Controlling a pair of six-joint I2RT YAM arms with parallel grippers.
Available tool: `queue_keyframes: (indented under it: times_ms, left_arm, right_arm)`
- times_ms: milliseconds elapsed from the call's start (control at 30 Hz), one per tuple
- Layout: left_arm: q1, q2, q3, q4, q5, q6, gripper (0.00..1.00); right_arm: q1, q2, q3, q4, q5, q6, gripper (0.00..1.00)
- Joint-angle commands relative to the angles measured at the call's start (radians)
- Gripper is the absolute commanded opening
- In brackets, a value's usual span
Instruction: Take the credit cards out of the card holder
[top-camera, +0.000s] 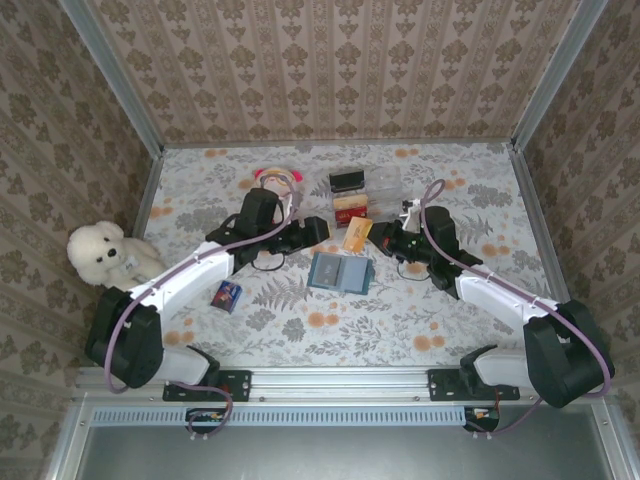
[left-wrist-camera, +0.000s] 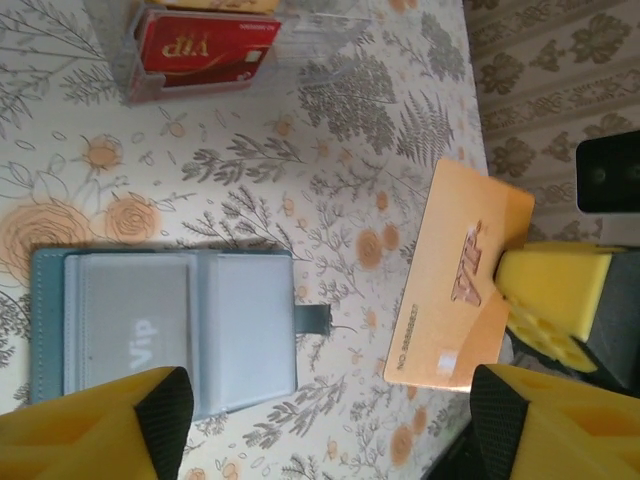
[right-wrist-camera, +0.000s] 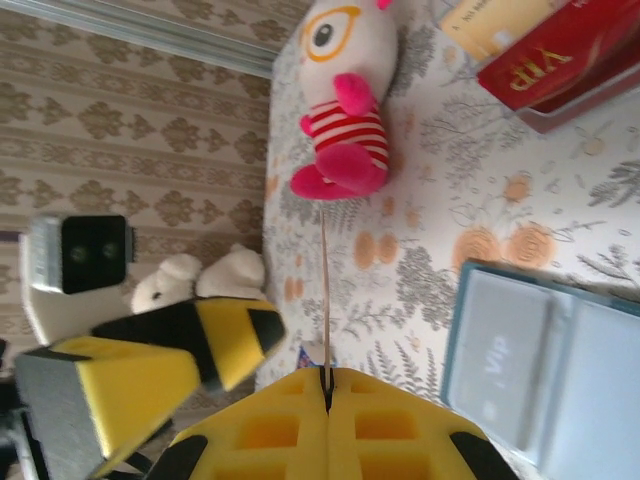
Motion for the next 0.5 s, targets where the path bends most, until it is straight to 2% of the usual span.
queue_keyframes:
  times_ms: [0, 100, 233, 300, 467]
  left_arm:
    - [-0.019, -0.047, -0.019, 0.095, 0.038, -0.089, 0.79]
    - [-0.034, -0.067, -0.012, 0.143, 0.064, -0.127, 0.8]
    - [-0.039, -0.084, -0.048, 0.304, 0.084, -0.244, 0.76]
    - [-0.035, -0.088, -0.058, 0.379, 0.103, -0.295, 0.71]
    - [-0.028, -0.082, -0.004, 0.385, 0.135, -0.308, 0.5]
  right_arm:
    - [0.006, -0.018, -0.003, 0.175, -0.012, 0.088, 0.0]
    - [0.018, -0.014, 0.0, 0.26, 0.006, 0.144, 0.0]
    - [0.026, 0.007, -0.001, 0.365, 0.011, 0.217, 0.0]
    - [0.026, 0.027, 0.005, 0.405, 0.013, 0.255, 0.0]
    - [0.034, 0.065, 0.021, 0.509, 0.011, 0.317, 0.0]
